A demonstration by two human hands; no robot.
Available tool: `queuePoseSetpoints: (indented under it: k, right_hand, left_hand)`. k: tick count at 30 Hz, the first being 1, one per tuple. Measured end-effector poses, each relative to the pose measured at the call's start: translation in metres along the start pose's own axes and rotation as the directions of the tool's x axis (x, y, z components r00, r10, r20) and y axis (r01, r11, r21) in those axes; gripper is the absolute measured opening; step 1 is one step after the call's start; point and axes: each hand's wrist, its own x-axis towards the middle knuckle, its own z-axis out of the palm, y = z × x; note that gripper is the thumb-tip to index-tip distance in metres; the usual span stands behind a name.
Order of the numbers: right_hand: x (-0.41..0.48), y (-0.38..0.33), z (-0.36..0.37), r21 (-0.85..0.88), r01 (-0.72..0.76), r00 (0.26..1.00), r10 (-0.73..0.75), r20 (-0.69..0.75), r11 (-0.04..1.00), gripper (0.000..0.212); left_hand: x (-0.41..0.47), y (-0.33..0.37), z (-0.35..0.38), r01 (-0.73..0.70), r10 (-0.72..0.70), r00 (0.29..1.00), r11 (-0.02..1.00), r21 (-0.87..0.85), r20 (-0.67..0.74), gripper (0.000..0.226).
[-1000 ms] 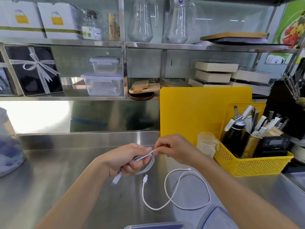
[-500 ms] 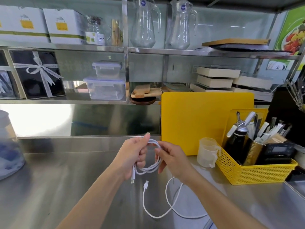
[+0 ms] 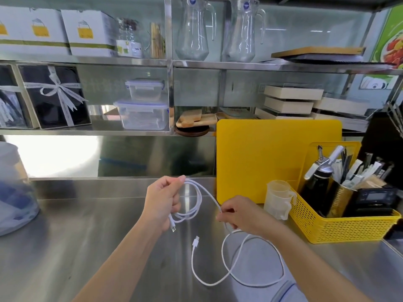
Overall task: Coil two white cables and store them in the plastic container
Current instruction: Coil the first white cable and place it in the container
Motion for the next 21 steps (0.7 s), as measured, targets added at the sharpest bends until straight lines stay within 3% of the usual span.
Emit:
queuePoseSetpoints:
  k: [2, 5, 7, 9, 11, 13, 15, 18, 21]
  right_hand:
    - [-0.005, -0.006, -0.007, 0.313, 0.066, 0.998, -0.059, -0.033, 0.948, 0.022]
    - [-0.011, -0.017, -0.02, 0.754, 0.137, 0.991, -0.081, -0.111, 0.642, 0.016]
    - [-0.01, -0.022, -0.023, 0.881, 0.156, 0.988, -0.057, -0.146, 0.446, 0.018]
    - [-0.005, -0.026, -0.021, 0.913, 0.184, 0.982, -0.035, -0.185, 0.363, 0.017]
    - [-0.002, -0.024, -0.013, 0.844, 0.231, 0.968, -0.027, -0.249, 0.485, 0.015]
    - [-0.001, -0.018, -0.002, 0.628, 0.244, 0.953, -0.061, -0.298, 0.739, 0.012]
    - [-0.002, -0.013, 0.009, 0.415, 0.209, 0.951, -0.086, -0.296, 0.885, 0.011]
    - [0.001, -0.009, 0.018, 0.261, 0.149, 0.946, -0.061, -0.317, 0.954, 0.013]
    - [0.007, -0.009, 0.026, 0.263, 0.119, 0.942, -0.025, -0.334, 0.957, 0.019]
  left_hand:
    - [0.005, -0.004, -0.006, 0.029, -0.03, 0.999, 0.997, -0.072, -0.013, 0.028]
    - [0.006, -0.015, -0.007, 0.088, -0.086, 0.996, 0.989, -0.12, 0.026, 0.032]
    - [0.001, -0.023, -0.001, 0.134, -0.126, 0.989, 0.983, -0.125, 0.075, 0.032]
    - [-0.004, -0.027, 0.008, 0.172, -0.159, 0.982, 0.976, -0.132, 0.104, 0.033]
    - [-0.006, -0.028, 0.013, 0.194, -0.177, 0.978, 0.966, -0.168, 0.112, 0.034]
    - [-0.004, -0.026, 0.013, 0.208, -0.191, 0.976, 0.955, -0.211, 0.101, 0.035]
    - [-0.003, -0.024, 0.01, 0.217, -0.204, 0.976, 0.949, -0.229, 0.081, 0.036]
    - [-0.005, -0.025, 0.011, 0.225, -0.214, 0.974, 0.947, -0.228, 0.075, 0.037]
    - [-0.007, -0.025, 0.015, 0.244, -0.226, 0.969, 0.942, -0.232, 0.103, 0.038]
